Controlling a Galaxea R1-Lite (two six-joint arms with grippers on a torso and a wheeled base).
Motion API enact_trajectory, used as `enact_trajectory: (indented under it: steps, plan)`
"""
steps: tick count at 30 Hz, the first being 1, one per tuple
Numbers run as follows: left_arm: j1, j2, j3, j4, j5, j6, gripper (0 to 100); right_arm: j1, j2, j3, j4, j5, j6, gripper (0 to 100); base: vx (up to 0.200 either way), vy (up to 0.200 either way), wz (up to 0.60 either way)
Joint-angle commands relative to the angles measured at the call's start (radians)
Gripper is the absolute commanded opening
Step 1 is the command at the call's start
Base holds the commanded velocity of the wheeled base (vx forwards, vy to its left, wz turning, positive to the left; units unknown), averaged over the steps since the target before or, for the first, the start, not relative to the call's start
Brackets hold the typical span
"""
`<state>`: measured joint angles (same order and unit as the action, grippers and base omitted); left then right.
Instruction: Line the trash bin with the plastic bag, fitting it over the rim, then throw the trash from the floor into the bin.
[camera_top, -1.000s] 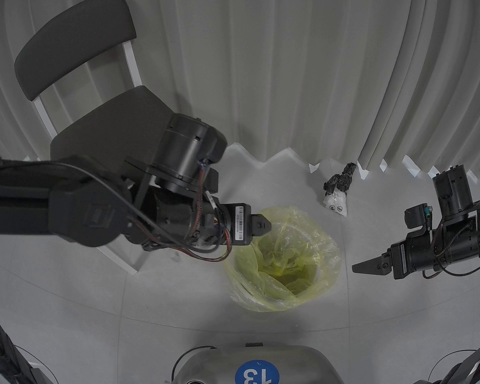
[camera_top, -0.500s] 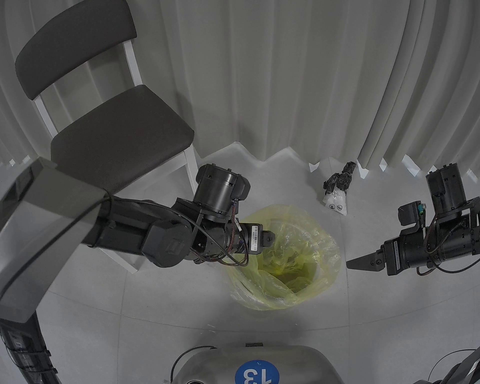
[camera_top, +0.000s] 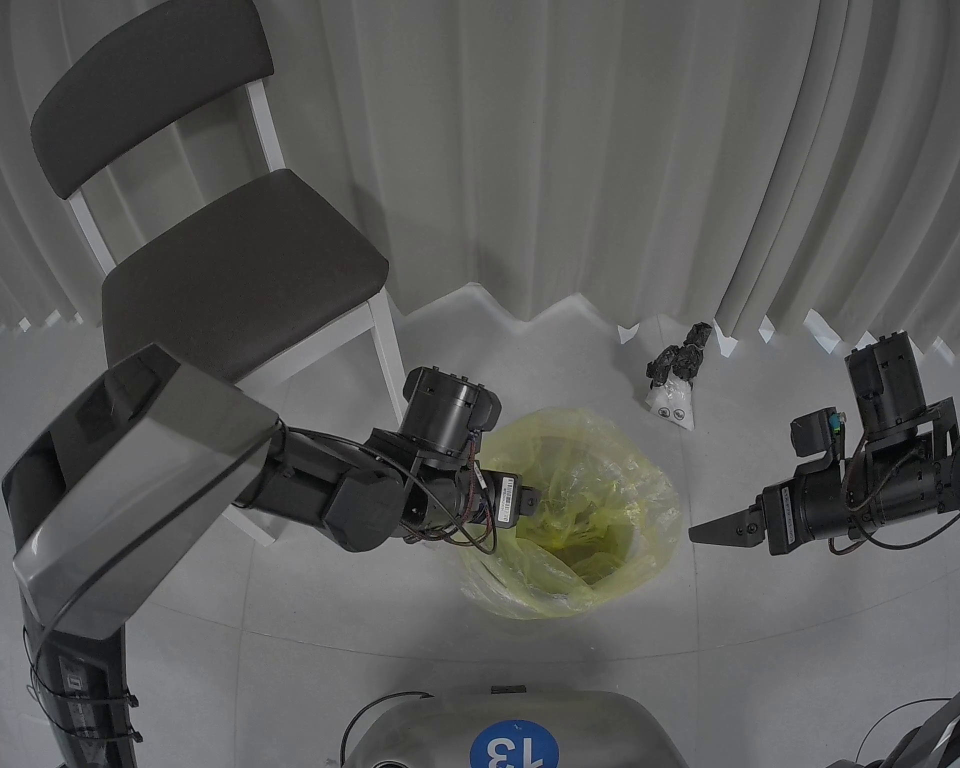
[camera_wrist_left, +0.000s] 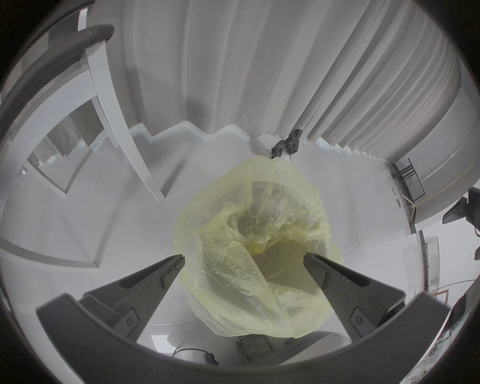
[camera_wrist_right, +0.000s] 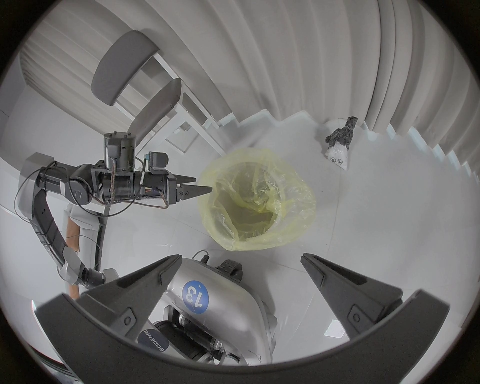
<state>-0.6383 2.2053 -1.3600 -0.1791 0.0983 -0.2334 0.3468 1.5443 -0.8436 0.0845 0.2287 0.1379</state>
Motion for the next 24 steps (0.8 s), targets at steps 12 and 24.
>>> enact_trajectory:
  steps: [12,24]
  plan:
    - [0.009,0.024,-0.031,0.003,0.008,0.052,100,-0.006,-0.004,-0.003,0.001,-0.002,-0.004,100,0.0,0.0,0.0]
    - [0.0,0.047,-0.045,0.0,0.026,0.043,100,0.004,0.007,0.012,-0.002,-0.002,-0.03,100,0.0,0.0,0.0]
